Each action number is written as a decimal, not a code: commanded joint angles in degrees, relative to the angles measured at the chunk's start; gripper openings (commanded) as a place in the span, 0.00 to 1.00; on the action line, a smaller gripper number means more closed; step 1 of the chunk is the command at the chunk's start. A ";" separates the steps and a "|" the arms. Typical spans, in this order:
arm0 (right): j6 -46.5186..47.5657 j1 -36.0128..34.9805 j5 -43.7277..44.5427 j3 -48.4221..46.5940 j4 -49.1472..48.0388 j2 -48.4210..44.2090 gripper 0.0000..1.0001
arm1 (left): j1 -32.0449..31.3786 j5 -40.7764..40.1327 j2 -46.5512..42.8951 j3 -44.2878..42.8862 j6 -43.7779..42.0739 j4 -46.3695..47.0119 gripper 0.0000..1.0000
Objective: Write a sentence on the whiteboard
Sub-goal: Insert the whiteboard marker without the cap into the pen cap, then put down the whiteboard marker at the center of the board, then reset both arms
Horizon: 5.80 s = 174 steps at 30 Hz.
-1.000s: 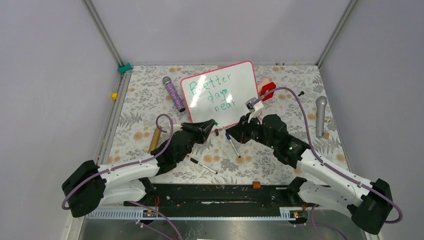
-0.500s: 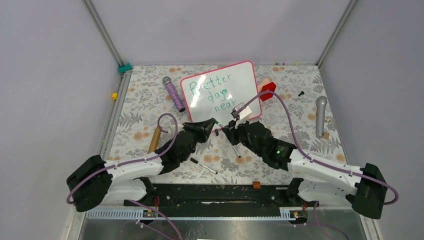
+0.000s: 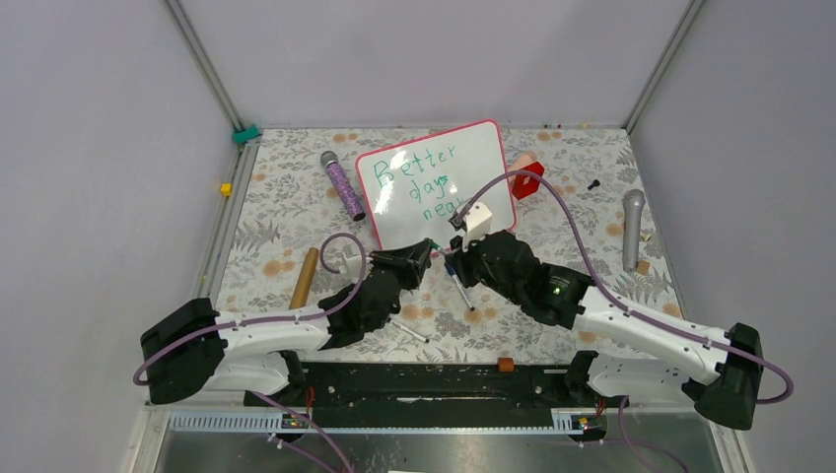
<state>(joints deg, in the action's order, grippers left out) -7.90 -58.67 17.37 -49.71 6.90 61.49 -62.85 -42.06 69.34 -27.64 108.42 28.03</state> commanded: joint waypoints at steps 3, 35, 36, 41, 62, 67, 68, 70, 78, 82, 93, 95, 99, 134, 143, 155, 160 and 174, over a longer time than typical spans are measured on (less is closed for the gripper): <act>-2.55 0.44 3.02 -4.53 13.53 -2.79 0.00 | -6.93 13.75 4.91 -1.72 4.33 10.73 0.00; -8.38 4.53 -10.06 -15.11 50.13 12.88 0.00 | -16.16 14.86 32.51 3.14 15.98 37.82 0.54; -8.00 4.74 -10.19 -15.69 50.80 14.01 0.00 | -16.16 14.17 32.00 3.99 15.68 37.93 0.58; -6.71 5.58 -10.52 -18.40 55.32 19.56 0.00 | -16.17 11.03 26.57 7.91 11.28 36.09 0.65; -6.21 6.47 -16.37 -17.55 49.23 38.08 0.00 | -16.21 -12.58 -27.52 9.19 -17.54 -31.59 0.72; -5.46 7.23 -15.04 -17.63 50.27 34.43 0.00 | -16.16 -16.22 -32.27 8.17 -21.23 -38.54 0.72; -5.33 7.57 -15.08 -17.55 50.19 32.82 0.00 | -16.15 -17.07 -33.04 7.55 -21.51 -40.65 0.72; -4.88 8.06 -14.88 -17.04 49.60 29.50 0.00 | -16.16 -19.03 -34.93 6.02 -22.82 -45.43 0.72; -1.31 8.14 -20.53 -10.96 35.24 19.73 0.01 | -16.17 -23.78 -43.75 1.98 -32.68 -56.59 0.81; -2.30 8.14 -17.82 -9.94 26.61 19.40 0.05 | -16.16 -24.39 -48.09 2.52 -35.40 -57.83 0.85; -2.08 8.72 -20.93 -9.81 18.16 25.83 0.46 | -16.18 -23.39 -46.74 0.35 -45.60 -57.37 0.93; -3.05 9.20 -21.96 -8.82 17.32 25.52 0.63 | -16.17 -23.10 -46.02 0.58 -49.39 -55.07 0.95; -4.29 9.84 -19.59 -6.58 16.92 22.67 0.70 | -16.08 -23.26 -45.98 1.92 -54.41 -51.49 0.98; 19.71 38.33 11.32 41.08 -70.16 7.87 0.97 | 35.76 5.27 -10.18 13.51 -118.90 17.68 0.95; 15.16 43.78 12.69 39.69 -76.00 15.03 0.99 | 43.56 13.48 -2.31 18.07 -115.82 31.42 0.90; 8.76 52.02 0.42 35.89 -69.15 16.81 0.90 | 53.59 25.08 8.96 20.10 -110.31 45.85 0.83; 9.29 52.23 -1.24 35.25 -67.37 17.28 0.97 | 55.47 25.79 7.50 16.15 -107.43 36.47 0.99; 9.04 52.21 -0.52 35.39 -66.90 16.72 0.99 | 55.95 25.70 8.03 15.22 -106.59 35.77 0.99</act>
<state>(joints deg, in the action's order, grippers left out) 1.63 -6.57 16.91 -13.47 -57.41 78.39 -7.31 -17.65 77.12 -10.79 1.10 62.41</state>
